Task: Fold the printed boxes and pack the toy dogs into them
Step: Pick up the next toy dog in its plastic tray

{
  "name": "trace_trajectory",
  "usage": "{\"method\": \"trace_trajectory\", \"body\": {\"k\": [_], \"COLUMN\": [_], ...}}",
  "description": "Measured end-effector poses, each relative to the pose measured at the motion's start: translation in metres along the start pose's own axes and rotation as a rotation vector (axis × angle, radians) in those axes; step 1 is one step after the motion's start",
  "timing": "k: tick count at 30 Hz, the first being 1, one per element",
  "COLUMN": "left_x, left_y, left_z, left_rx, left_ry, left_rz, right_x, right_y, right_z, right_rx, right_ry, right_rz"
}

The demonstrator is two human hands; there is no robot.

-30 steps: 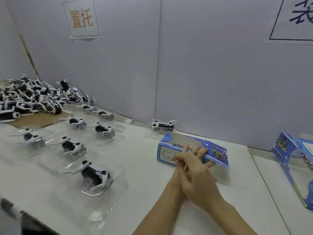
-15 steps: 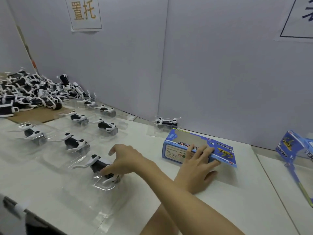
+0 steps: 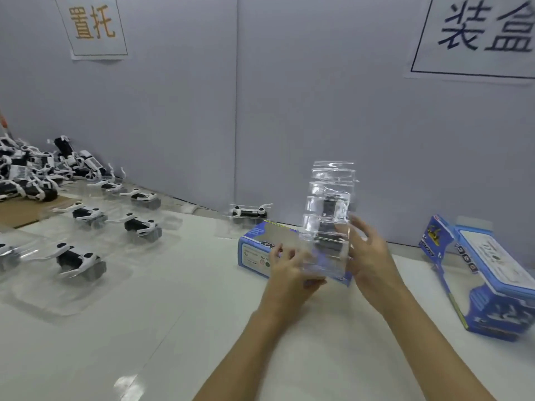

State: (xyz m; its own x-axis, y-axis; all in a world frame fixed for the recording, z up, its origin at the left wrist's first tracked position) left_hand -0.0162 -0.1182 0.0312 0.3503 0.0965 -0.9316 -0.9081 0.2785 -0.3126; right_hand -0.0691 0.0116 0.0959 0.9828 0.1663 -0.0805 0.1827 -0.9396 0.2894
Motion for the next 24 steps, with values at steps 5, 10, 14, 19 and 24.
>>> {"method": "trace_trajectory", "body": {"k": [5,10,14,19,24], "left_x": [0.001,-0.010,-0.018,-0.023,-0.027], "left_y": [0.001,-0.015,-0.030,-0.041,-0.049], "left_z": [-0.012,-0.014,-0.017,-0.020,-0.018], "left_rx": [0.053,0.178,0.352,0.537,0.611], "left_ry": [-0.099,-0.302,-0.598,-0.726,-0.682], "left_rz": [0.078,0.061,0.027,0.020,0.046], "right_x": [-0.012,-0.003,-0.005,0.011,0.006], "right_y": [-0.066,-0.078,-0.106,-0.073,-0.073], "right_z": [0.022,0.023,0.043,0.030,0.026], "right_rx": [-0.310,-0.308,-0.021,0.159,0.486], "right_ry": [0.102,0.228,0.185,0.186,-0.008], "right_rz": [0.038,-0.133,-0.015,-0.438,-0.294]}}
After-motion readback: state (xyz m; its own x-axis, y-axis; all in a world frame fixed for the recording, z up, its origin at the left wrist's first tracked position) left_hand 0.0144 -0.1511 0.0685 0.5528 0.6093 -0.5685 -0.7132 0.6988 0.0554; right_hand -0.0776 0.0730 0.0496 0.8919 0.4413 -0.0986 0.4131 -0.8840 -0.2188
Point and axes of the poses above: each hand's wrist, its own x-axis away from the middle knuckle, its own y-axis out of the palm, z = x × y, the point moved 5 cm from there along -x, towards the middle knuckle, and after that the axes turned 14 degrees about z, right-handed, at the moved point
